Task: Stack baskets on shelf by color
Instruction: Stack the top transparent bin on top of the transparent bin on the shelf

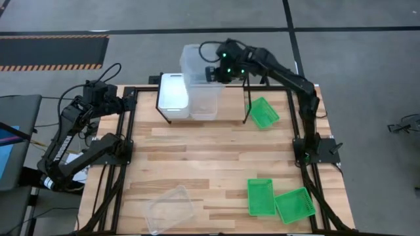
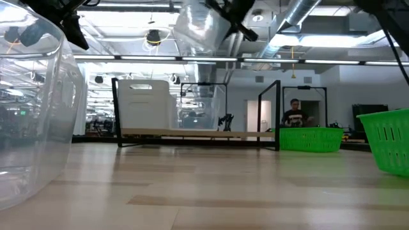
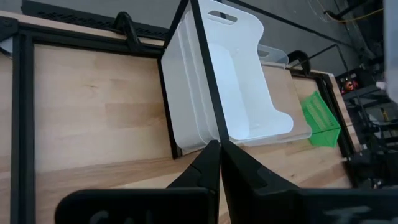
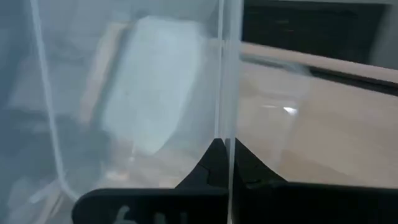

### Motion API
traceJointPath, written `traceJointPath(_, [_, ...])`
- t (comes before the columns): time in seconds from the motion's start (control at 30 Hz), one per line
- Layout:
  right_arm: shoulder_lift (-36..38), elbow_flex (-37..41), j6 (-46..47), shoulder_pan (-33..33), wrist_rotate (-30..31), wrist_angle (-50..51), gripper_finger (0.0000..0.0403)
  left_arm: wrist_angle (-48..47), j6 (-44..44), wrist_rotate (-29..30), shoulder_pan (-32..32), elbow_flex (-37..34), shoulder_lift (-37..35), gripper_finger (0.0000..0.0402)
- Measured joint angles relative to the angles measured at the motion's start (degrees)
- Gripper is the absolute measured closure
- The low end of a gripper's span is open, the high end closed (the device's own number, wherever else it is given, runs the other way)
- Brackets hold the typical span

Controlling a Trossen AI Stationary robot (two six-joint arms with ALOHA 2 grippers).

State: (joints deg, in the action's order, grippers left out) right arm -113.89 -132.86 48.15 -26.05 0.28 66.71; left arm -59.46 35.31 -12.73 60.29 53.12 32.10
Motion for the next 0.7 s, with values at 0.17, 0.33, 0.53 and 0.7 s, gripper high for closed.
traceJointPath(0.17, [-0.98,0.08,4.23,-0.22,2.8,0.95,0.0398,0.0,0.04,0.04,0.0,0.0,0.0,0.0401])
traceJointPath(0.33, [-0.26,5.96,9.16,0.91,9.0,0.59,0.0398,-0.09,2.46,2.24,-0.02,0.01,0.15,0.0401])
traceJointPath(0.53, [4.66,16.85,11.24,1.49,8.91,-6.49,0.04,-0.2,7.83,4.52,0.0,0.0,0.15,0.0401])
traceJointPath(0.7, [7.54,26.85,11.64,2.33,8.88,-14.19,0.04,-0.2,7.44,4.46,0.0,0.01,0.15,0.0401])
